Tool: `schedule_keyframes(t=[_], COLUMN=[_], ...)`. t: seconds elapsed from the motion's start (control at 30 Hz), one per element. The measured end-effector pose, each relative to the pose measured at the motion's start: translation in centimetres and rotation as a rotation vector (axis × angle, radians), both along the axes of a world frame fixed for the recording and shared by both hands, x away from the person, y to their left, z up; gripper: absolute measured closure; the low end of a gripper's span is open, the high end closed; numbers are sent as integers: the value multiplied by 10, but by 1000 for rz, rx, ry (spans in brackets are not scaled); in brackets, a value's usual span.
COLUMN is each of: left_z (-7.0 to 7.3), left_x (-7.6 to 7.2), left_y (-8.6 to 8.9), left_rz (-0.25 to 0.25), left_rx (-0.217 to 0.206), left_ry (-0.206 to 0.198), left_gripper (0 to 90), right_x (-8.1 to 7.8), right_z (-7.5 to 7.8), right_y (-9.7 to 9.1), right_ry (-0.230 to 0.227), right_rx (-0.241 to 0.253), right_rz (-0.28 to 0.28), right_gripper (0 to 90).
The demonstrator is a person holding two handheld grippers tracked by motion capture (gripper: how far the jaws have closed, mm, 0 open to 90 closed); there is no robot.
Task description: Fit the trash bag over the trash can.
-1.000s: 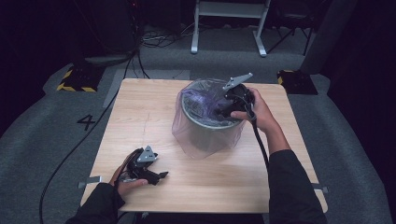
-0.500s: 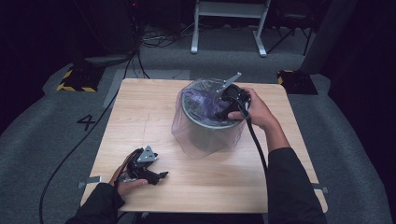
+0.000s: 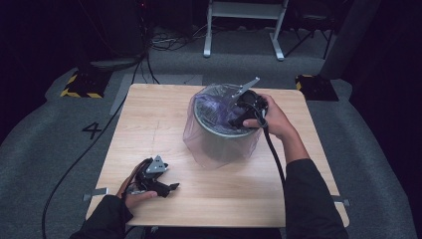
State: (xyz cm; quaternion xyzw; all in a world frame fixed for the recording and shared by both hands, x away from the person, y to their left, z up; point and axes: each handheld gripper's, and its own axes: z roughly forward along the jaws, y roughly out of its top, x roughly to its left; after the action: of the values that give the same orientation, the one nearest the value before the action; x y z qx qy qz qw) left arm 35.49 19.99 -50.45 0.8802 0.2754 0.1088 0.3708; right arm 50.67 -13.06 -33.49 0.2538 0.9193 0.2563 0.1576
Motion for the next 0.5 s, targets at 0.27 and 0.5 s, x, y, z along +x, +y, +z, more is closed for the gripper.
schedule_keyframes(t=[0.27, 0.5], left_z=[0, 0], left_x=[0, 0], left_y=[0, 0], left_rz=[1, 0], left_rx=[0, 0], left_ry=[0, 0], left_gripper=[147, 148], right_x=[-4, -4], right_z=[3, 4], right_y=[1, -2], right_ry=[-12, -29], right_rx=[5, 36], right_rz=[-6, -39], right_gripper=[211, 209])
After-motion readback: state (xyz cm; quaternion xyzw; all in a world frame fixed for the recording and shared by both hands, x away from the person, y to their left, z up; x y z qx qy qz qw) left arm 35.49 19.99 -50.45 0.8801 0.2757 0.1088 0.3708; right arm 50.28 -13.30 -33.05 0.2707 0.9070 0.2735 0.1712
